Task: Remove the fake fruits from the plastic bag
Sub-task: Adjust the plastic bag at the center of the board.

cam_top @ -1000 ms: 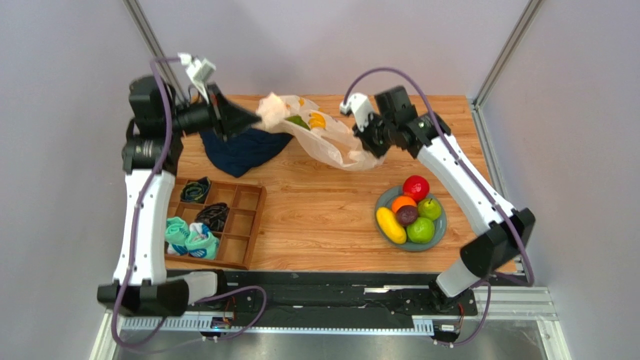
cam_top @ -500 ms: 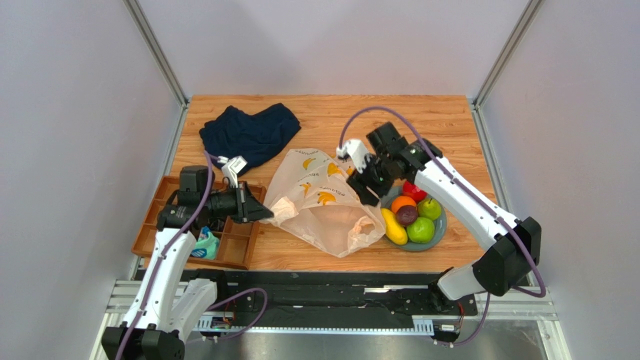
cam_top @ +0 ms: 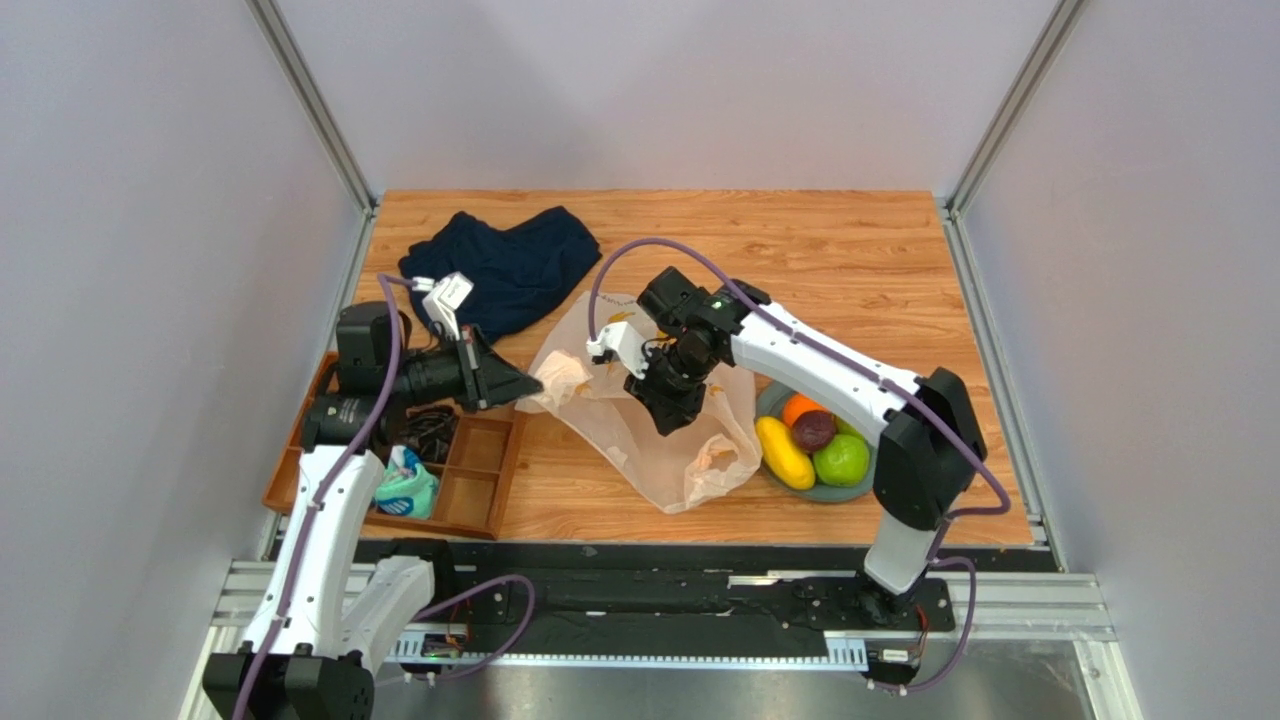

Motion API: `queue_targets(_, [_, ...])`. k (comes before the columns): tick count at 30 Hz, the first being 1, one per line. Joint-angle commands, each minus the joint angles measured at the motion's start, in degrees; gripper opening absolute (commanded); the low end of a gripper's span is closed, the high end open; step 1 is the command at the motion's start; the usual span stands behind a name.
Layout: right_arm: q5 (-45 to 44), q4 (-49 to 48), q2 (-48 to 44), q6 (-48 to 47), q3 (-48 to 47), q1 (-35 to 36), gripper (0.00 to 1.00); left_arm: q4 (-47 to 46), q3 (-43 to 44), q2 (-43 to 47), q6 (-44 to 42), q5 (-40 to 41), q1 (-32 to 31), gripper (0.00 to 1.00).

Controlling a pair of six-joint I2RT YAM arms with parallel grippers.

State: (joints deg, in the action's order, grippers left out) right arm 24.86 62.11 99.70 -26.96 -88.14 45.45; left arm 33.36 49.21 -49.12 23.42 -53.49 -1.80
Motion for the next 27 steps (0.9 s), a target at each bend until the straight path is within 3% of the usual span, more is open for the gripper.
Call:
queue_targets(1, [-4.4,-3.7,3.6,3.7,-2.5,-0.5,0.12,-3.6,2.6,0.3,5.4,-4.2,2.8,0.0])
queue_targets(5, [-19.8,-13.6,6.3,12.1,-5.7,-0.7,0.08,-0.9,3.4,1.7,3.7,-9.9,3.9,0.0])
queue_targets(11, [-31.0,-16.8,13.7,13.3,-18.3,-1.3,0.08,10.6,5.9,6.1,-6.3,-18.9,4.1,0.0])
queue_targets(16, [-33.0,-16.9,19.0,15.9,-27.2,-2.0,0.07,20.2,8.6,8.4,-14.7,-14.3,4.1,0.0])
queue_targets(19, [-29.1,-15.7,17.0,17.5,-24.3,-0.7,0.07,21.0,8.5,8.6,-16.4,-13.6,4.0,0.0])
queue_targets(24, [-28.5,-17.3,7.4,17.6,-7.9,8.3,0.08,23.5,8.8,9.1,-18.3,-15.2,4.1,0.0])
queue_targets(27, [-27.3,-17.8,6.1,17.8,-7.5,12.6,0.07,25.4,8.7,9.6,-19.5,-15.9,4.1,0.0])
